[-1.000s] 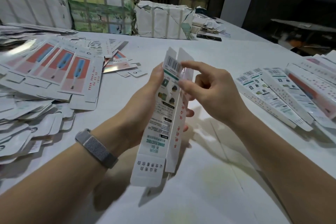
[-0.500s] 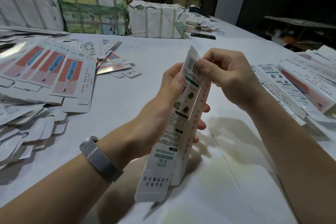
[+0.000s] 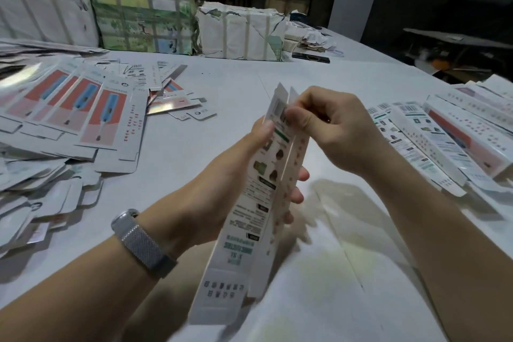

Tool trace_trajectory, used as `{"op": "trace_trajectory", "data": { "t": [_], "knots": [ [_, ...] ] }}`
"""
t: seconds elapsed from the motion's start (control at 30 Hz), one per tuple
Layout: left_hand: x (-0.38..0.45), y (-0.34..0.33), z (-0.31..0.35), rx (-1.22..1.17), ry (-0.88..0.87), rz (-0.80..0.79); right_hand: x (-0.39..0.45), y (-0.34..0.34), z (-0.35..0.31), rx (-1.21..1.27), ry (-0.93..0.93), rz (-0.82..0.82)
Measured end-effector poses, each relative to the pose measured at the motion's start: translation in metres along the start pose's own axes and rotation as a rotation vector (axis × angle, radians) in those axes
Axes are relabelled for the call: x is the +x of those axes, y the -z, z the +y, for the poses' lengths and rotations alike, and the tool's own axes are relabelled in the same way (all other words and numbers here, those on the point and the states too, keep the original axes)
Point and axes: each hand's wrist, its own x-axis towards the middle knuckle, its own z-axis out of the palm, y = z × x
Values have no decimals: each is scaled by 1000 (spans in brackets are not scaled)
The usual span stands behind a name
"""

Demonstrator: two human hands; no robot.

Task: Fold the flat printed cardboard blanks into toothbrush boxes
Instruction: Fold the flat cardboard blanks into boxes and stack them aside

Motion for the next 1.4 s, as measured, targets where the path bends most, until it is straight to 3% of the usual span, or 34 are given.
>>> {"op": "trace_trajectory", "data": {
  "t": [0.13, 0.23, 0.47, 0.6, 0.7, 0.83, 1.07, 1.4],
  "knots": [
    [-21, 8, -5, -167, 100, -29, -1, -8, -1, -112, 29, 41],
    [-11, 9, -14, -108, 84, -22, -3, -6, 2, -115, 12, 23],
    [-5, 14, -13, -37, 30, -58, 1, 12, 1, 233, -112, -130],
    [-4, 16, -17, 78, -102, -36, 1, 7, 1, 310, -99, -34],
    [1, 15, -22, -1, -71, 107, 1, -4, -1, 349, -59, 103],
    [-1, 22, -25, 7, -159, 83, -2, -17, -4, 461, -37, 219],
    [-2, 26, -21, 33, -221, 101, -3, -26, -5, 590, -154, 244],
    [2, 25, -24, -106, -217, 36, -6, -32, -7, 571, -137, 171]
  ]
}}
